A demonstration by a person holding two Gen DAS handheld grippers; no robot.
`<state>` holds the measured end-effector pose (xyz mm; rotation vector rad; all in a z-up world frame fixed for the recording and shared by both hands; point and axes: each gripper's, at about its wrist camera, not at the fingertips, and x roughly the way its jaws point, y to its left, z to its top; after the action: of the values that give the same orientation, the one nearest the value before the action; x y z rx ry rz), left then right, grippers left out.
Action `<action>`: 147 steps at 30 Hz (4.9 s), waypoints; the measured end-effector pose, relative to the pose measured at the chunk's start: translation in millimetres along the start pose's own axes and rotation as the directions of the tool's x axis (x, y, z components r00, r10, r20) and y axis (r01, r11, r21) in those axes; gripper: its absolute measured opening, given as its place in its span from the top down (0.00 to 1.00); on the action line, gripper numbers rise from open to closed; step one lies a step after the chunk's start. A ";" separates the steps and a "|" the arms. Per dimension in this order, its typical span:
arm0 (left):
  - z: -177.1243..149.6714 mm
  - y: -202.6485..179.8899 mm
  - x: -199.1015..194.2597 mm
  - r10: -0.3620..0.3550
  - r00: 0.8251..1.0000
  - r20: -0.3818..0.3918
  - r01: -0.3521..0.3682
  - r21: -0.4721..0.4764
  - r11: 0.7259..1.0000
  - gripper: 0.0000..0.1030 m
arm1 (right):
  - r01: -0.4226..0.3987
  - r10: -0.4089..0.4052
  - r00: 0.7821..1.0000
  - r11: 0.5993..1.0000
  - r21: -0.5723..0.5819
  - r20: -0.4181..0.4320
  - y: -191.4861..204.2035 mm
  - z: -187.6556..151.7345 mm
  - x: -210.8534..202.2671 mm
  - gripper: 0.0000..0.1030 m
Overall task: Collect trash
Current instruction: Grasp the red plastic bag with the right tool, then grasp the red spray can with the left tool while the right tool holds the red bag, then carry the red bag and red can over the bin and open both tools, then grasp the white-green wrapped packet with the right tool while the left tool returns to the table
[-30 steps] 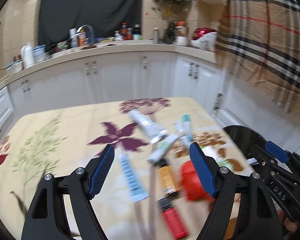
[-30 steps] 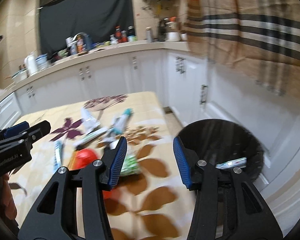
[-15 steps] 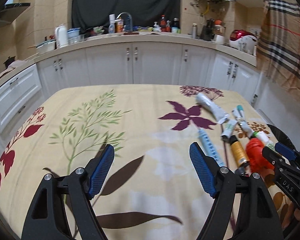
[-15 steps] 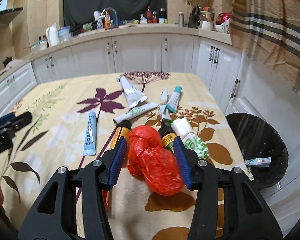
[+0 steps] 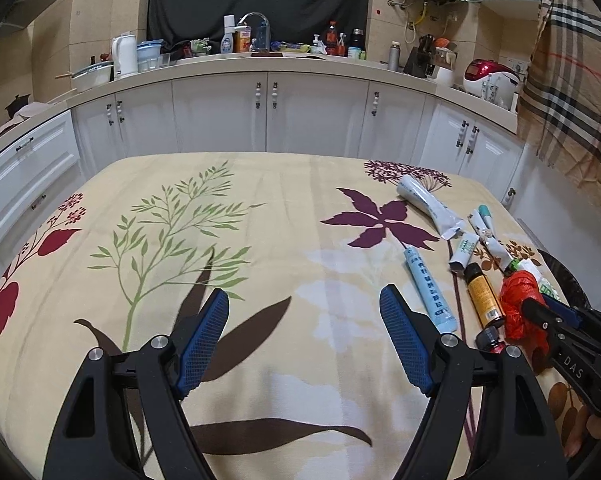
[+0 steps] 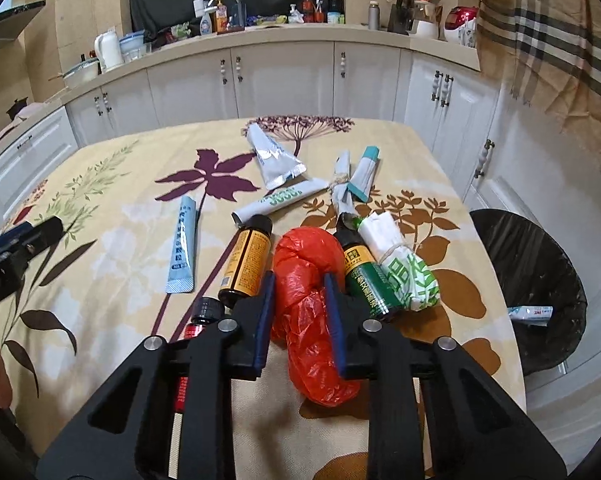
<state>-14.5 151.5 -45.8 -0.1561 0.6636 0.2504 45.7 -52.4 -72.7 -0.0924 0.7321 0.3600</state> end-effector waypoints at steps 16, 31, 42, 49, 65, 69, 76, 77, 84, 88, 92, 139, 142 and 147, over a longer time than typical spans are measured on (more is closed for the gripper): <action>-11.9 -78.2 -3.2 -0.095 0.995 -0.038 0.098 0.104 0.990 0.27 | 0.004 -0.012 0.993 0.998 0.066 0.120 -40.6 -7.3 -47.8 0.80; -41.3 -139.6 12.1 -0.094 0.986 -0.140 0.122 0.206 0.971 0.44 | 0.062 -0.082 0.988 0.986 0.153 0.129 -100.3 -34.8 -63.4 0.80; -53.6 -140.4 13.0 -0.103 0.983 -0.154 0.133 0.199 0.971 0.76 | 0.051 -0.072 0.990 0.985 0.163 0.124 -104.7 -41.0 -64.8 0.80; -46.2 -134.7 -6.9 -0.108 0.991 -0.080 0.122 0.203 0.972 0.76 | 0.054 -0.076 0.988 0.987 0.154 0.137 -100.5 -39.4 -68.9 0.80; 9.7 -179.8 -22.4 -0.257 0.964 0.067 0.233 0.247 0.941 0.76 | 0.159 -0.201 0.953 0.969 0.189 0.229 -133.6 -7.2 -89.9 0.80; 20.8 -203.4 -18.8 -0.308 0.948 0.076 0.277 0.270 0.922 0.76 | 0.207 -0.254 0.937 0.957 0.205 0.239 -149.8 2.1 -88.1 0.80; 37.3 -242.8 -4.4 -0.365 0.926 0.095 0.319 0.318 0.893 0.76 | 0.278 -0.327 0.916 0.935 0.221 0.231 -175.1 11.4 -75.7 0.80; 38.9 -247.8 -1.1 -0.368 0.925 0.092 0.322 0.322 0.890 0.76 | 0.286 -0.336 0.913 0.932 0.224 0.230 -178.7 12.0 -73.6 0.80; 44.6 -284.9 24.4 -0.388 0.920 0.059 0.343 0.358 0.868 0.76 | 0.321 -0.376 0.902 0.913 0.253 0.211 -202.1 13.3 -58.7 0.80; 44.7 -300.0 35.6 -0.392 0.919 0.041 0.350 0.371 0.860 0.76 | 0.328 -0.385 0.901 0.906 0.269 0.198 -213.4 13.0 -49.3 0.80; 43.6 -315.7 49.4 -0.385 0.923 0.024 0.346 0.389 0.854 0.76 | 0.339 -0.399 0.898 0.896 0.285 0.185 -225.2 12.6 -39.3 0.80; 53.9 -211.8 50.7 -0.246 0.969 -0.005 0.239 0.252 0.938 0.46 | 0.252 -0.299 0.937 0.937 0.240 0.183 -169.2 22.1 -27.7 0.73; 51.7 -180.4 47.8 -0.203 0.979 -0.003 0.199 0.212 0.957 0.45 | 0.228 -0.269 0.945 0.950 0.216 0.185 -152.3 25.2 -26.5 0.73; 46.1 -143.4 48.4 -0.139 0.990 -0.012 0.140 0.171 0.975 0.44 | 0.187 -0.216 0.960 0.968 0.166 0.178 -119.8 28.5 -21.3 0.73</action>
<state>89.4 33.0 -31.1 -0.0372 0.6683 0.0574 91.4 -164.6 -42.4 0.0084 0.5474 0.1157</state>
